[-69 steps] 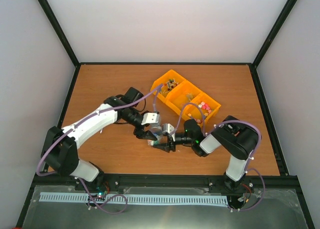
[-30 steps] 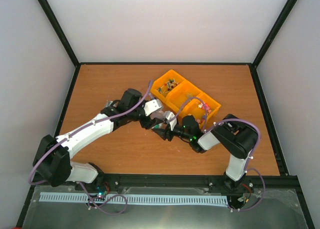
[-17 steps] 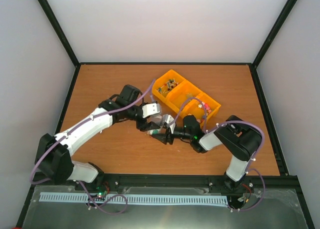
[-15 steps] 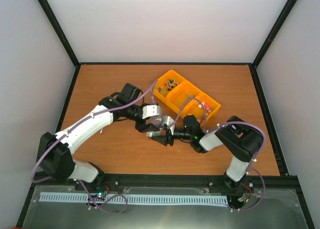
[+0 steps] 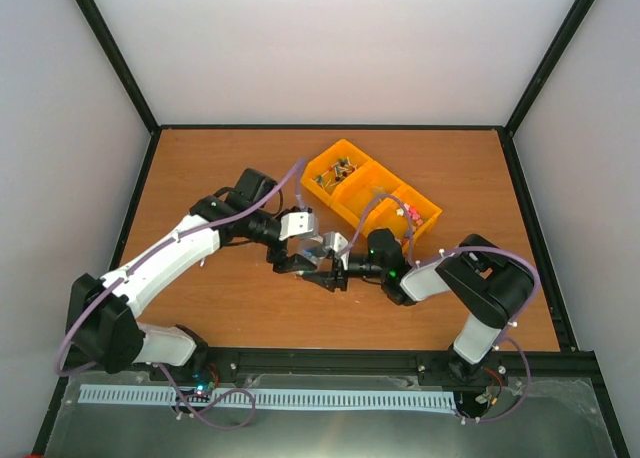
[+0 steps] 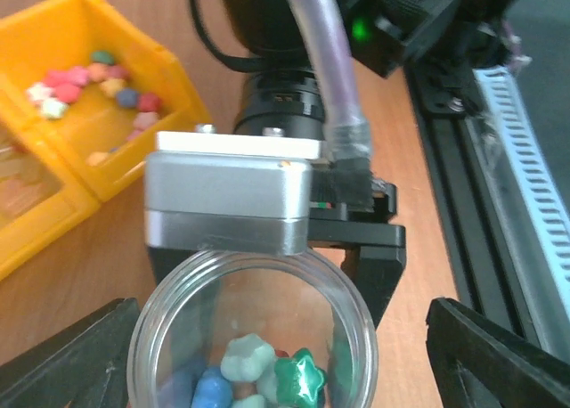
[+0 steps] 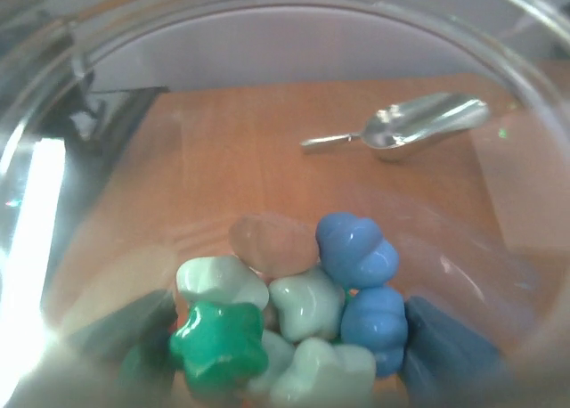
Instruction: Pack the candies
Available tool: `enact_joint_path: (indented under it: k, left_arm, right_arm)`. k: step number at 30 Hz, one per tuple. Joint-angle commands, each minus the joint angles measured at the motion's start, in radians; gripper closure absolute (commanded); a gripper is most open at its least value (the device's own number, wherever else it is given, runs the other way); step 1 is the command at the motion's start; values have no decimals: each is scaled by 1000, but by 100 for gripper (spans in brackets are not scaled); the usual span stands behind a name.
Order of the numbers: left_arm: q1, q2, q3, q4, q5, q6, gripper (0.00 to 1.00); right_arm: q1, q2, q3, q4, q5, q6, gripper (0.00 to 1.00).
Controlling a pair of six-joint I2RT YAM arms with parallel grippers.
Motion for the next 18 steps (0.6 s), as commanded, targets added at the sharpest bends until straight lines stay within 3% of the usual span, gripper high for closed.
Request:
enact_joint_path:
  k: [1, 8, 18]
  left_arm:
    - [0, -61, -57, 253, -163, -272, 9]
    - [-9, -61, -157, 452, -323, -428, 9]
    - [-52, -13, -159, 533, -442, -475, 10]
  right_arm:
    - [-16, -19, 30, 1, 226, -31, 74]
    - [-13, 21, 67, -55, 420, 13, 76]
    - [11, 24, 86, -80, 431, 49, 76]
